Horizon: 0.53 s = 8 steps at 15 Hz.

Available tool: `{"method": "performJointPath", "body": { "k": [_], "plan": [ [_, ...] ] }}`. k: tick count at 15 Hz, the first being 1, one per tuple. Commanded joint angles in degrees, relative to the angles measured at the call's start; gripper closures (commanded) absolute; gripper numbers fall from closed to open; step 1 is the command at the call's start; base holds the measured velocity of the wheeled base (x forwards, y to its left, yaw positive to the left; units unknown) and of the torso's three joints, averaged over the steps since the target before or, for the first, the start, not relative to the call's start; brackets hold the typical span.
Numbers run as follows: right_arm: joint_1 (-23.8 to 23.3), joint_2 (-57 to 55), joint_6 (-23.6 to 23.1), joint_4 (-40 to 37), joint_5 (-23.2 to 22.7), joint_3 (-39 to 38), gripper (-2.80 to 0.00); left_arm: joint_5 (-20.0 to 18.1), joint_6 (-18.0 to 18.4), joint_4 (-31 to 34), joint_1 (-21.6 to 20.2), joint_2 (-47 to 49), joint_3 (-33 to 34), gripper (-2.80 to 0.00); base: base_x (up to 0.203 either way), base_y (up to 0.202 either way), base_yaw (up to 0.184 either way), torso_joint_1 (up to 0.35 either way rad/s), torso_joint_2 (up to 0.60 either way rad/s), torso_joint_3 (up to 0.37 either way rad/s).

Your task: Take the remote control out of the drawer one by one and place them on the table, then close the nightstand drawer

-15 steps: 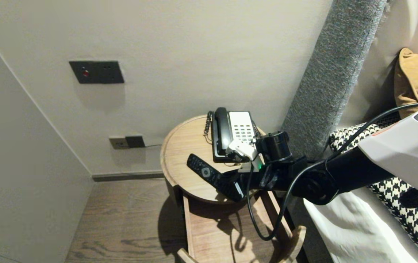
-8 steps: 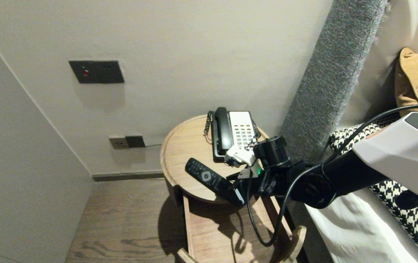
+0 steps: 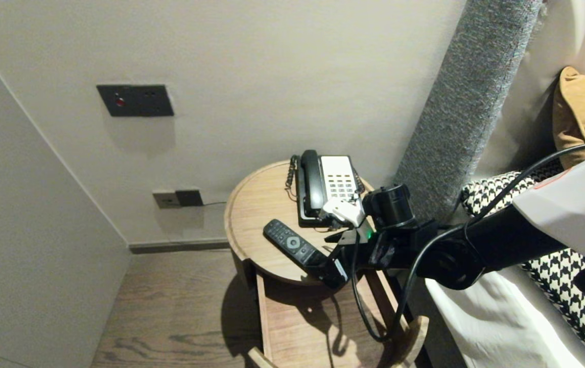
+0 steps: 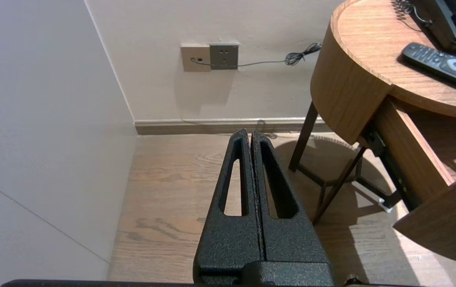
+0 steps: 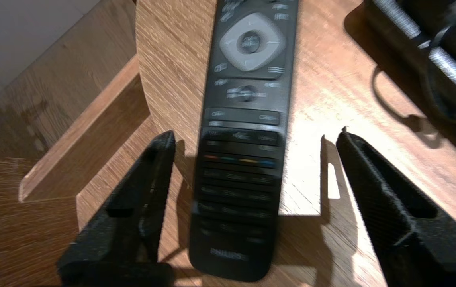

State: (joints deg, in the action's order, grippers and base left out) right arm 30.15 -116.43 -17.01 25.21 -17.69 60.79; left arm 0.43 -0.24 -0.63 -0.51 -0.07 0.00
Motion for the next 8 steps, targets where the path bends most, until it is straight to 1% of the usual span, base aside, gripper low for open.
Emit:
{"method": "performJointPath", "body": {
  "k": [1,3,4,5,8],
  "plan": [
    [0.1,2.5,0.0,0.0,-0.1,-0.1,-2.80,0.0,0.0,0.0,0.0,0.0,0.0,0.00,0.000,0.000,0.000,0.000,0.00,0.000],
    [0.3,4.9,0.3,-0.1,1.0,-0.6,-2.80,0.0,0.0,-0.1,0.0,0.0,0.0,0.00,0.000,0.000,0.000,0.000,0.00,0.000],
    [0.3,6.3,0.3,-0.1,1.7,-1.6,-0.69,0.0,0.0,-0.1,0.0,0.0,0.0,0.00,0.000,0.000,0.000,0.000,0.00,0.000],
    [0.3,7.8,0.3,-0.1,2.2,-2.9,0.00,0.0,0.0,-0.1,0.0,0.0,-0.1,0.00,0.000,0.000,0.000,0.000,0.00,0.000],
    [-0.1,12.8,0.6,-0.1,2.8,-8.0,0.00,0.0,0.0,0.0,0.0,0.0,0.0,0.00,0.000,0.000,0.000,0.000,0.00,0.000]
  ]
}}
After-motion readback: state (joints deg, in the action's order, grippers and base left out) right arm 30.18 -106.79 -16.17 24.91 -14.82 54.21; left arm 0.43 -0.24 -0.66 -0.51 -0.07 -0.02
